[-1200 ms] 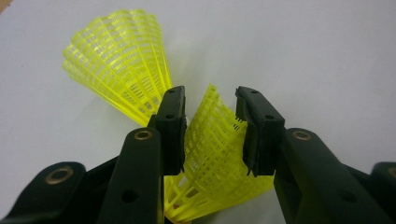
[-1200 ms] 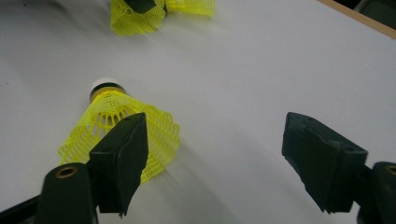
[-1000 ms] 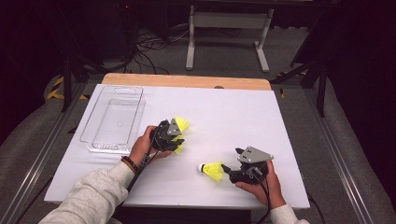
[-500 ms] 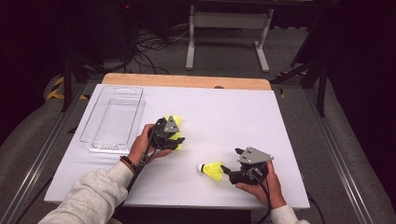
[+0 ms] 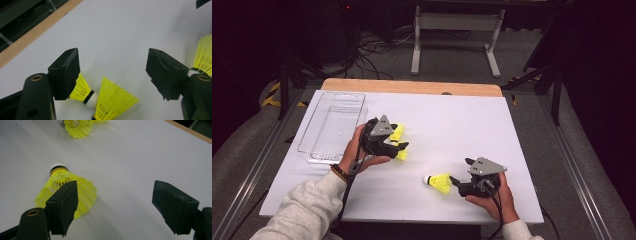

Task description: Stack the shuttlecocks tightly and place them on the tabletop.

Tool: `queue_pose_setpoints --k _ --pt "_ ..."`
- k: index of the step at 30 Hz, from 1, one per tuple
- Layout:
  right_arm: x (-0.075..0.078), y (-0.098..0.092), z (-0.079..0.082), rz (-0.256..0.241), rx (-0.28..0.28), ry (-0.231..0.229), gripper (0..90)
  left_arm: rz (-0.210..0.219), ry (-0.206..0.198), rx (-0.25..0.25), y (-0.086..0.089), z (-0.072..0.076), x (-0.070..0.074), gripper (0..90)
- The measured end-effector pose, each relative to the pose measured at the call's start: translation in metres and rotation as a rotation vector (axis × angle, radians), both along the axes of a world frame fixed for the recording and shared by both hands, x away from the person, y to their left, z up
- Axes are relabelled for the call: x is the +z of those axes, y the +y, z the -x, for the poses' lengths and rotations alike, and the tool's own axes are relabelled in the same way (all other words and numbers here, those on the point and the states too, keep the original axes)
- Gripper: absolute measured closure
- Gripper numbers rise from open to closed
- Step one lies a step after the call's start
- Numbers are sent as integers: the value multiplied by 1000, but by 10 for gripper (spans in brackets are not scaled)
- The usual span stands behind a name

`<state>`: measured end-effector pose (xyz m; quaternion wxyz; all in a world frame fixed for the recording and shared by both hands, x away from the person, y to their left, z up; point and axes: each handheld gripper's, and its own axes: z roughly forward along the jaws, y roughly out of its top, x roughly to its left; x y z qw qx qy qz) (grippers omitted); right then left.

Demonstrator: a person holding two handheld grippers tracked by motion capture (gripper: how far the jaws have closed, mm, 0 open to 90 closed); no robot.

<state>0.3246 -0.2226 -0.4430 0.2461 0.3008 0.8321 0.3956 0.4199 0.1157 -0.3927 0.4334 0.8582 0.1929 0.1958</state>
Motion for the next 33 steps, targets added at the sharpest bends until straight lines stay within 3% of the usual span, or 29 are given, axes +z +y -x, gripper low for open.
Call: queue_pose_setpoints --k 4,12,19,25,33 --pt "1 -1 0 -13 -5 -8 220 56 -41 -4 16 5 14 224" --pt "4 -3 0 -30 -16 -24 216 92 -85 -62 39 17 20 119" --pt "13 -7 -3 -58 -36 -42 189 131 -118 -85 68 31 19 73" --pt "24 -10 -8 -87 -40 -59 174 131 -155 -100 89 54 11 45" --pt "41 -5 -24 -128 -29 -71 167 150 -202 -78 123 79 -2 55"
